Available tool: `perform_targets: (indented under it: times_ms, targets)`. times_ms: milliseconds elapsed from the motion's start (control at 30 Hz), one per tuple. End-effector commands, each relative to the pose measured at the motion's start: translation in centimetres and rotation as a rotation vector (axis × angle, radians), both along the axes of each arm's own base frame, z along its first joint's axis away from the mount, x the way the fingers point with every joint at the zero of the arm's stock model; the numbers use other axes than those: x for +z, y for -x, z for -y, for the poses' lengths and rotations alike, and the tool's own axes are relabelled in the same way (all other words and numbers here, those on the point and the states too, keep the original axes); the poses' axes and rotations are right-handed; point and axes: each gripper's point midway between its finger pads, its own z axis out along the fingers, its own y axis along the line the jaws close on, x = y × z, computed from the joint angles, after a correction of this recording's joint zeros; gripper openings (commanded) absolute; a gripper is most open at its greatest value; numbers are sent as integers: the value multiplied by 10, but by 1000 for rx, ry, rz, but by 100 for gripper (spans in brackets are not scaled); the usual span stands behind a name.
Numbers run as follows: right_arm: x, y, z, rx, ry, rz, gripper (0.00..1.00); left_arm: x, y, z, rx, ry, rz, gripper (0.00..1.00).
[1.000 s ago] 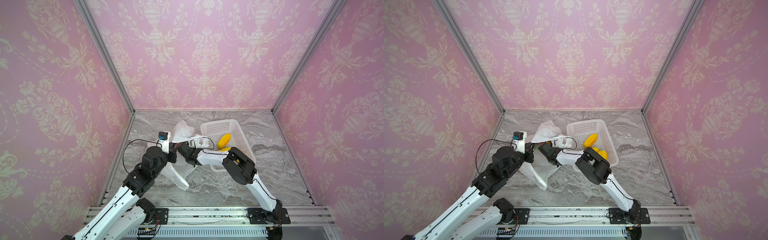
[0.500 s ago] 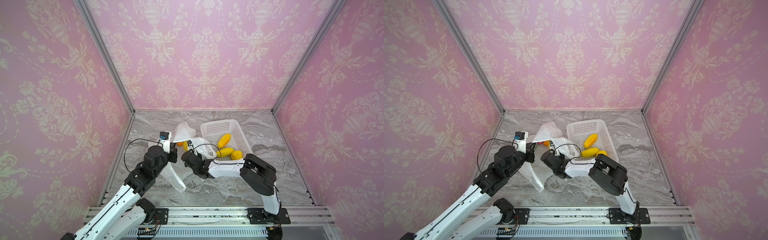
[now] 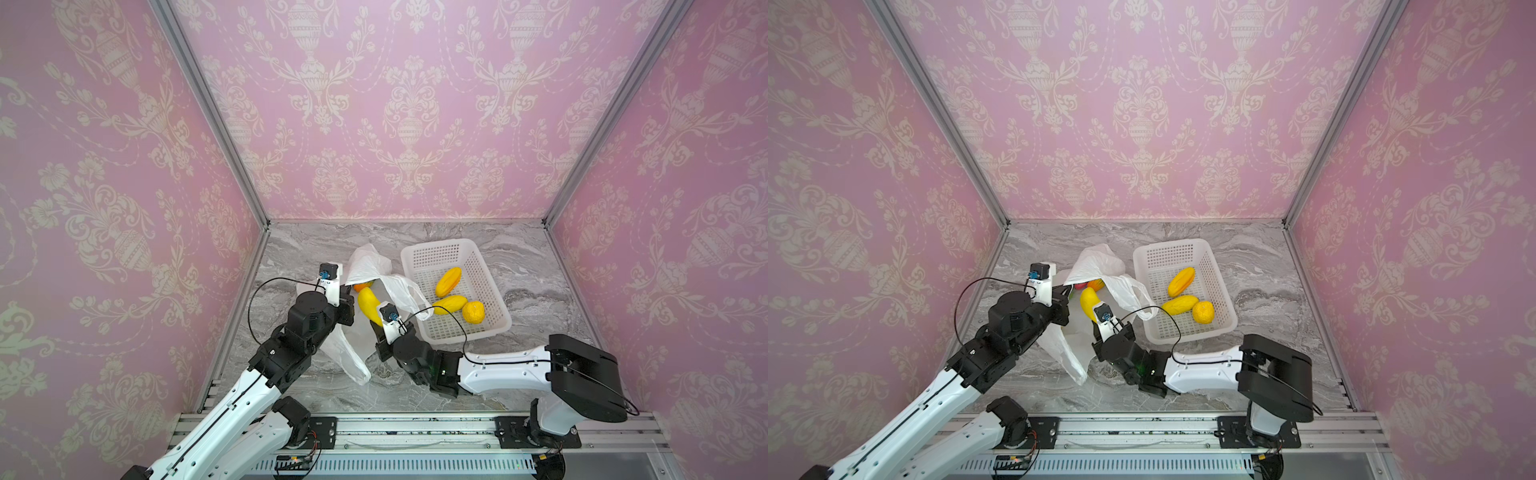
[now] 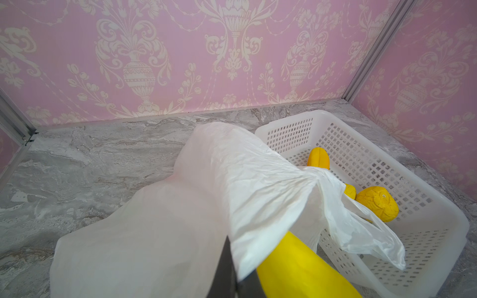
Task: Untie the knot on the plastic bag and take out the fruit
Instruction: 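Grasp the long yellow fruit with the right gripper and lift it out, then carry the long yellow fruit with the right gripper into the basket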
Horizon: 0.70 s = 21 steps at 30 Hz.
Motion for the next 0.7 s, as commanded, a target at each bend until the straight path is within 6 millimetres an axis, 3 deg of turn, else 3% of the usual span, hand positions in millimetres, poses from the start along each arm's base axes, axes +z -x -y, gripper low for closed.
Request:
perform_targets:
  times_ms: [0, 200, 400, 500, 667]
  targets:
    - [46, 11, 20, -31, -48, 124, 10, 2, 0, -6, 32, 8, 11, 0]
    - [73, 15, 72, -136, -110, 183, 6, -1, -3, -7, 41, -4, 2, 0]
    - [74, 0, 134, -361, -121, 190, 7, -2, -3, -7, 44, -2, 5, 0]
    - [58, -21, 166, -490, -115, 114, 7, -3, -5, -6, 42, -9, -2, 0]
    - [11, -57, 213, -610, -160, -113, 7, 0, -4, -7, 45, -3, 7, 0]
